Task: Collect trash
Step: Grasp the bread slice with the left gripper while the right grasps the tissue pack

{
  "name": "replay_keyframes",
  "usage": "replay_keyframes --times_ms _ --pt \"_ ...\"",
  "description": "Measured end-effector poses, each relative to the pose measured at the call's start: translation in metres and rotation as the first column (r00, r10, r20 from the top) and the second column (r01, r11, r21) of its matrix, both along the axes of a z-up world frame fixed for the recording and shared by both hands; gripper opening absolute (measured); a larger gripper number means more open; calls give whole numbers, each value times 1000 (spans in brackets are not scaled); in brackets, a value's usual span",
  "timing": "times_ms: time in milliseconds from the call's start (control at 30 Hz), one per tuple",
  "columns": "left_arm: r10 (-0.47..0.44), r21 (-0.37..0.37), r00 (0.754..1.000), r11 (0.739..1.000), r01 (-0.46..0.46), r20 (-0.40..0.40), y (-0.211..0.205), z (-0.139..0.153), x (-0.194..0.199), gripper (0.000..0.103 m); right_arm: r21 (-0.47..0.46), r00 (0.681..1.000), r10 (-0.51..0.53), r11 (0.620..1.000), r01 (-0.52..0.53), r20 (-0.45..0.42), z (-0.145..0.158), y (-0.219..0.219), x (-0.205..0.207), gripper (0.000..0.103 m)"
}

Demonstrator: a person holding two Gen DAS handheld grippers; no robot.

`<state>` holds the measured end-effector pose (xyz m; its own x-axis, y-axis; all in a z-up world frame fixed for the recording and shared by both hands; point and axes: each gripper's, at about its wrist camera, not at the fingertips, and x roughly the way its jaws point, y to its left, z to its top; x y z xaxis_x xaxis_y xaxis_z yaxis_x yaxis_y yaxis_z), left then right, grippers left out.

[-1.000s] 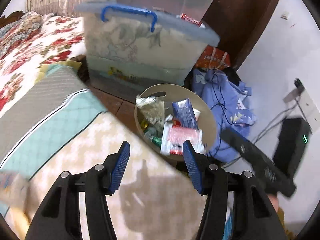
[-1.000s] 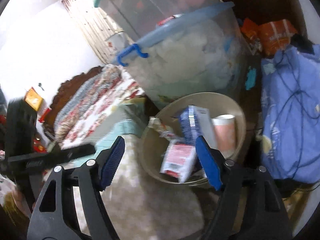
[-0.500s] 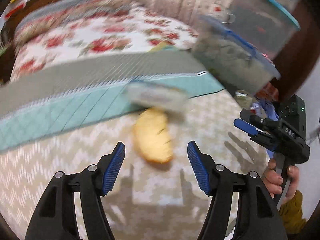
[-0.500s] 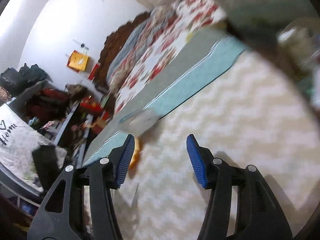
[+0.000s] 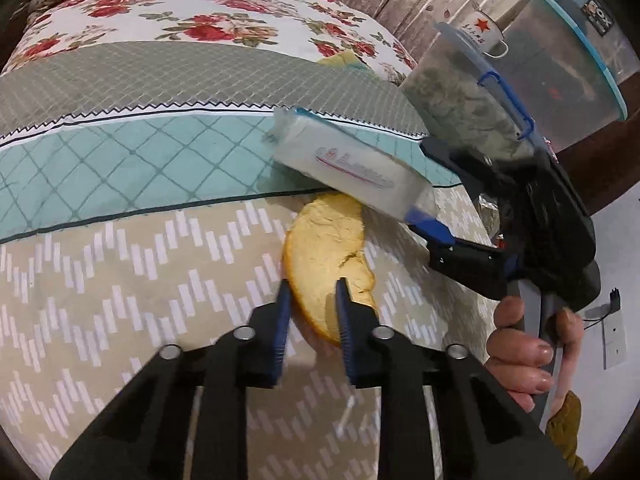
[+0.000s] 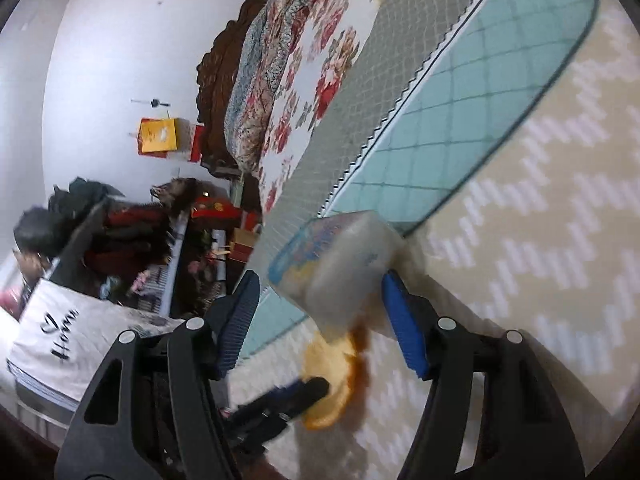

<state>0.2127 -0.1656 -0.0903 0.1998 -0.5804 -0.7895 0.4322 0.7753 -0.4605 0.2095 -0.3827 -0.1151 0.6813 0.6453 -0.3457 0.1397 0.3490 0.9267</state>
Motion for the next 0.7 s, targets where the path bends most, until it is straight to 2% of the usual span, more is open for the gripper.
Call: replay_keyframes --times_ms 33,67,133,167,400,567,700 --pt "6 4 1000 1000 -6 -1 1 -1 0 8 0 1000 4 1000 -4 -3 -1 2 4 64" --pt "12 3 1000 1000 -12 -1 2 -2 0 6 -4 1000 13 1000 -13 -14 -1 8 10 58" --pt "13 4 1000 1000 -13 -2 4 -2 -1 5 18 998 43 999 -42 -52 -9 17 18 40" --pt "11 16 1000 1000 -11 8 5 0 -4 5 29 998 45 999 -44 -52 -11 16 18 35" --pt "-16 24 1000 1000 15 22 22 6 -29 4 -6 1000 -7 1000 7 15 -4 12 -29 30" --pt "-29 6 1000 1000 29 2 42 8 -51 4 -81 998 -32 996 37 58 -2 4 -97 30" --pt "-49 -13 999 999 49 -13 38 12 -60 3 -136 995 -74 987 82 64 -3 -8 -145 29"
